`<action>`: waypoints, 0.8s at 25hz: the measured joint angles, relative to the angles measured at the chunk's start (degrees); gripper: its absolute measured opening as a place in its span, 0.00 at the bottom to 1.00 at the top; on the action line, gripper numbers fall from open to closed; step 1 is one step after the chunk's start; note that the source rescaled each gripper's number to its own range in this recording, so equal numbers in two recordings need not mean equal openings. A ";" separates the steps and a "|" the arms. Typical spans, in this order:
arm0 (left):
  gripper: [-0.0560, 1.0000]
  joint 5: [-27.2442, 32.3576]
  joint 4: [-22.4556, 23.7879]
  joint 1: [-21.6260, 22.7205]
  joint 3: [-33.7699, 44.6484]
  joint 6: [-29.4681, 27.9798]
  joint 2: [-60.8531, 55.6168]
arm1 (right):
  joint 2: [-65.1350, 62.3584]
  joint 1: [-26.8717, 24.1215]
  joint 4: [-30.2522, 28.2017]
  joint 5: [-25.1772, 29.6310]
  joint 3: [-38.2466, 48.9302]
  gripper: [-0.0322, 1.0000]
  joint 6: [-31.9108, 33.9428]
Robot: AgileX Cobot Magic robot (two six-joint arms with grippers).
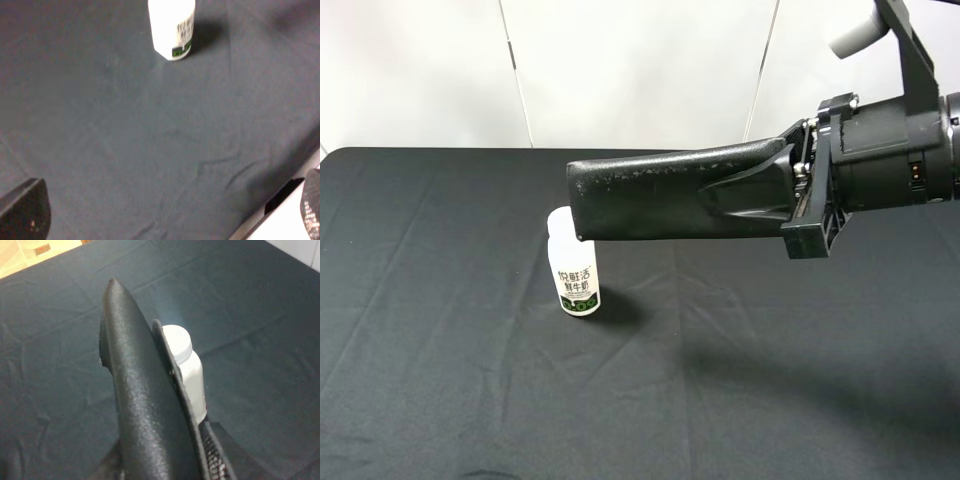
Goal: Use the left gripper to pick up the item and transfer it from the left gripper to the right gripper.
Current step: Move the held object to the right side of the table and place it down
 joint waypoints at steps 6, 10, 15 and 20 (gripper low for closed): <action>1.00 0.00 -0.38 0.00 9.73 -2.72 -14.27 | 0.00 0.00 0.00 -1.90 0.00 0.03 0.00; 1.00 -0.05 -0.38 0.00 13.19 -4.65 -20.45 | 0.00 0.00 0.00 -3.32 0.00 0.03 0.27; 1.00 -0.22 -0.38 0.00 14.96 -4.92 -23.92 | 0.00 0.00 0.00 -3.82 0.00 0.03 2.24; 1.00 -3.75 -0.44 0.00 16.50 -4.95 -24.26 | 0.00 0.00 -0.11 -4.57 0.00 0.03 3.46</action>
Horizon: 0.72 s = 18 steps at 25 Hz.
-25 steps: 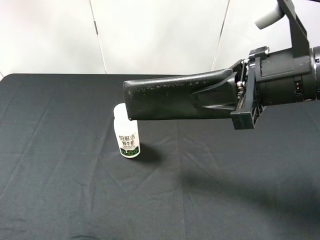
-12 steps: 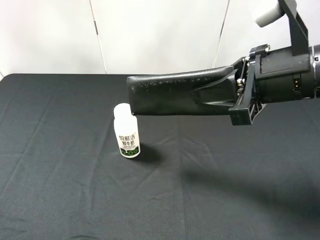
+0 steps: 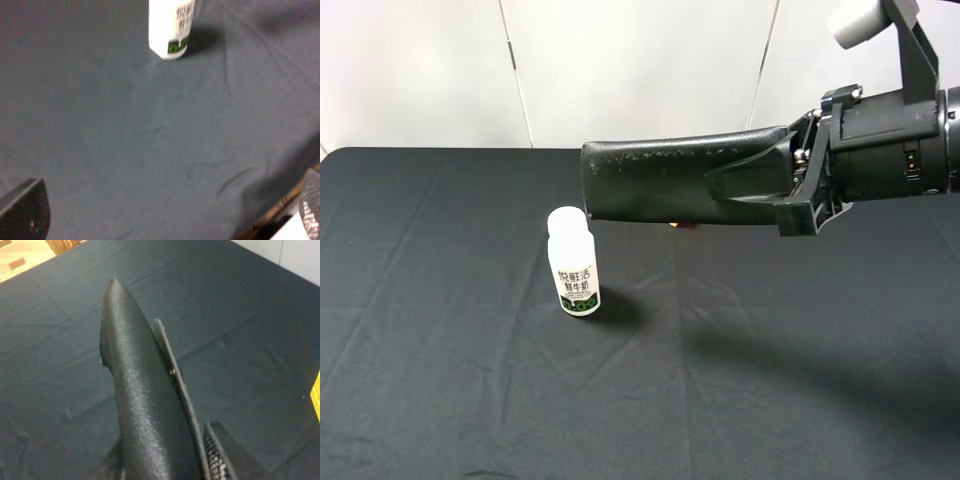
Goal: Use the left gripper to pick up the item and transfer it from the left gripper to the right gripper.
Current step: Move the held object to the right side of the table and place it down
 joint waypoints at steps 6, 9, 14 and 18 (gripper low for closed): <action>0.99 -1.94 -0.33 0.00 0.84 0.00 0.00 | 0.00 0.00 -0.06 -0.17 0.00 0.03 0.07; 0.99 -2.00 -0.40 0.00 0.84 0.00 0.00 | 0.00 0.00 -0.06 -0.17 0.00 0.03 0.06; 0.99 -2.05 -0.42 0.64 0.84 -0.04 0.00 | 0.00 0.00 -0.17 -0.38 0.00 0.03 0.06; 0.99 -2.05 -0.47 9.23 0.84 -0.04 0.00 | 0.00 0.00 -0.96 -0.44 0.00 0.03 0.06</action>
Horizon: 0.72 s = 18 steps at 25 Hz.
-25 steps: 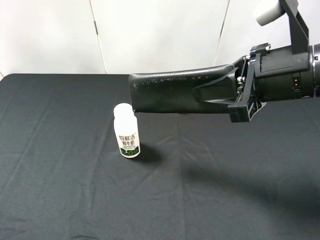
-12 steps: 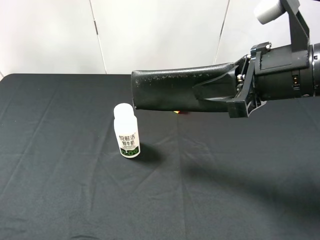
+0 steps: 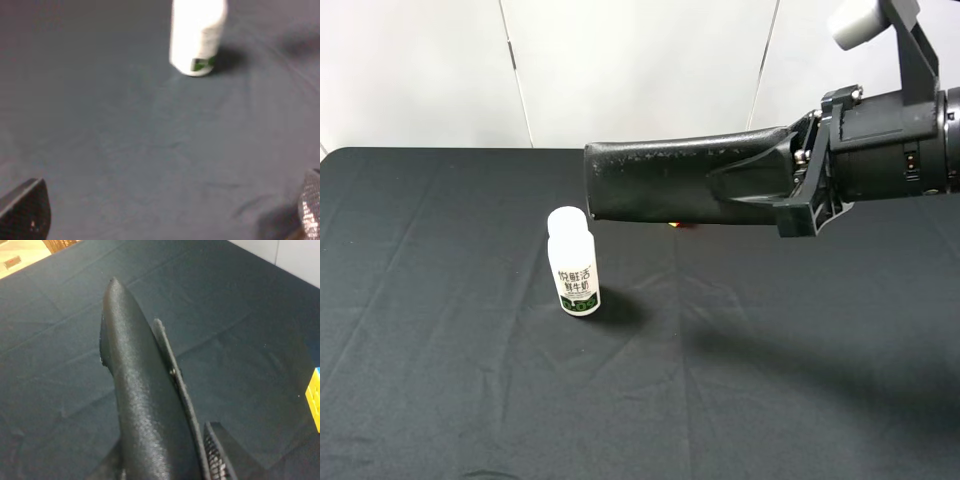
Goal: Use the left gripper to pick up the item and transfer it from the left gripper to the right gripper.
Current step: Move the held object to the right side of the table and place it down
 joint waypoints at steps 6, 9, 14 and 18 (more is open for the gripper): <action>0.99 0.00 0.06 18.55 0.00 0.00 0.00 | 0.00 0.00 -0.65 -1.36 0.00 0.03 0.06; 0.99 0.00 0.06 26.98 0.00 0.00 0.00 | 0.00 0.00 -1.95 -2.92 0.00 0.03 0.12; 0.99 0.00 0.11 37.65 0.00 0.00 0.00 | 0.00 0.00 -4.25 -9.62 0.00 0.03 0.12; 0.99 0.00 0.11 39.71 0.00 0.00 0.00 | 0.00 0.00 -6.95 -17.22 0.00 0.03 0.12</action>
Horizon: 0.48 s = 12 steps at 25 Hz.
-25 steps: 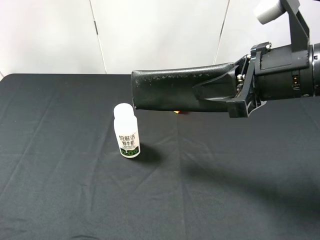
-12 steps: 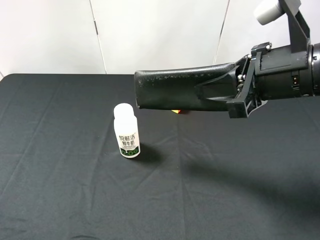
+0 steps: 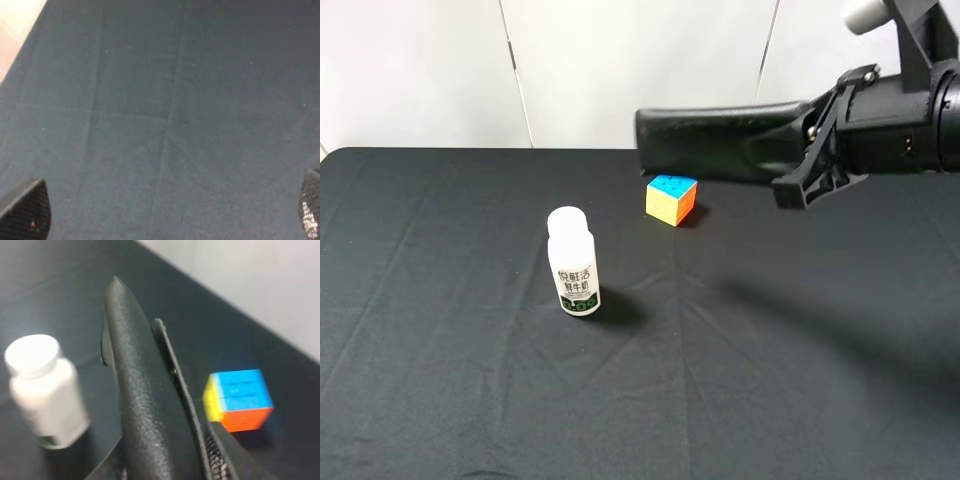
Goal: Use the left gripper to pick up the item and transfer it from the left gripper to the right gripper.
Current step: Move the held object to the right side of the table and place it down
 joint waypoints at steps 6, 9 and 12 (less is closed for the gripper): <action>0.99 0.00 0.00 0.05 0.00 0.00 0.00 | 0.00 0.00 -1.11 -12.70 2.97 0.03 3.01; 0.99 0.00 0.00 0.05 0.00 0.00 0.00 | 0.00 0.00 -1.11 -17.18 6.51 0.03 6.07; 0.99 0.00 0.00 0.05 0.00 0.00 0.00 | 0.06 0.00 -1.11 -19.21 9.30 0.03 7.93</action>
